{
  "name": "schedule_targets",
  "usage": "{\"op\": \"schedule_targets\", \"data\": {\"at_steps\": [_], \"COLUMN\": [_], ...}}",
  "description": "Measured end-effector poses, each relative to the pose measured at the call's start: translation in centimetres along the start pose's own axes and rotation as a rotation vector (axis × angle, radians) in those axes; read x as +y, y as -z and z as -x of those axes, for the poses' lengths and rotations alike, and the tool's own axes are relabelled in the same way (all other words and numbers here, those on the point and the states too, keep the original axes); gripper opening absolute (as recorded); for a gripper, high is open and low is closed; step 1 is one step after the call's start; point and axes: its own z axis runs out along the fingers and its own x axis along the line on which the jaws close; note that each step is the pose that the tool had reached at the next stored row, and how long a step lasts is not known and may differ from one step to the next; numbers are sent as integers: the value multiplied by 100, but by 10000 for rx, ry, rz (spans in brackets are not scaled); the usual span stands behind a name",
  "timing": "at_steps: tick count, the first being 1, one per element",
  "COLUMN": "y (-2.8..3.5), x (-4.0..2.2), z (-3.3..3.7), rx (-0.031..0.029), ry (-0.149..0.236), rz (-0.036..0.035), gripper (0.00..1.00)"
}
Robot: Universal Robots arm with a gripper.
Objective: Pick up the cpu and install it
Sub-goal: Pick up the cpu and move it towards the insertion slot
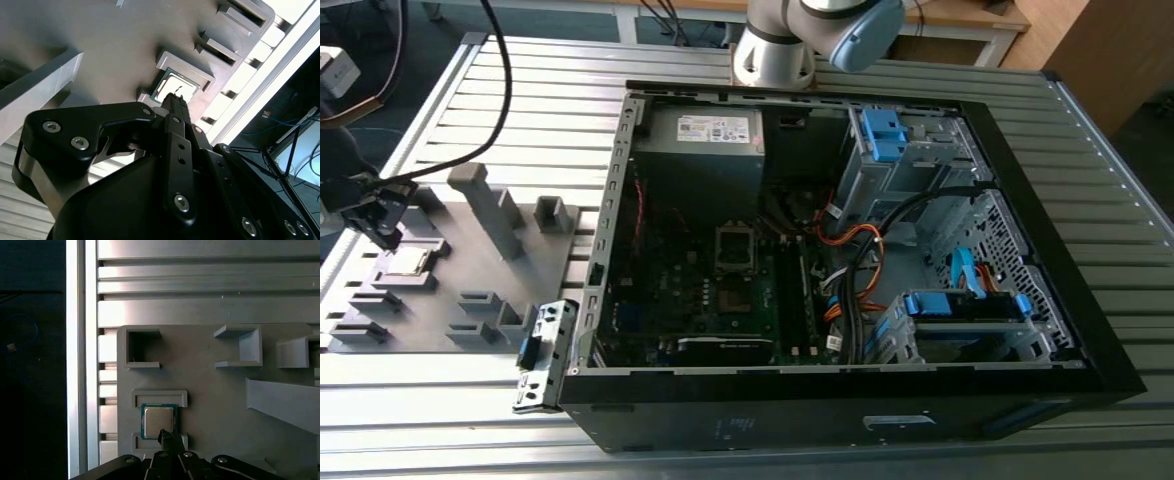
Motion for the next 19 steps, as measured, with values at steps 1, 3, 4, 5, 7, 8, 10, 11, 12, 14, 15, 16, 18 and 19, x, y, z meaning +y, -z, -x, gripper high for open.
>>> {"op": "schedule_targets", "data": {"at_steps": [1, 3, 4, 5, 7, 8, 10, 11, 12, 14, 15, 16, 18, 19], "y": [-2, -19, -24, -30, -41, -45, -48, -49, -51, -57, -57, -59, -60, -60], "x": [0, 0, -1, -1, -2, -2, -2, -1, -1, -1, -1, -1, 0, 0], "z": [0, 0, -1, -2, -4, -5, -13, -17, -20, -24, -25, -25, -26, -26], "rx": [-1, -6, -3, -2, -2, -2, -2, -3, -4, -5, -2, -1, -2, -2], "ry": [0, 1, 1, 1, 0, 0, -1, -1, 0, 1, 1, 1, 0, 0], "rz": [1, 4, 2, 1, 1, 1, 1, 1, 2, 2, 1, -1, -1, 0], "gripper": [11, 11, 11, 11, 11, 11, 11, 11, 11, 11, 11, 11, 11, 11]}}
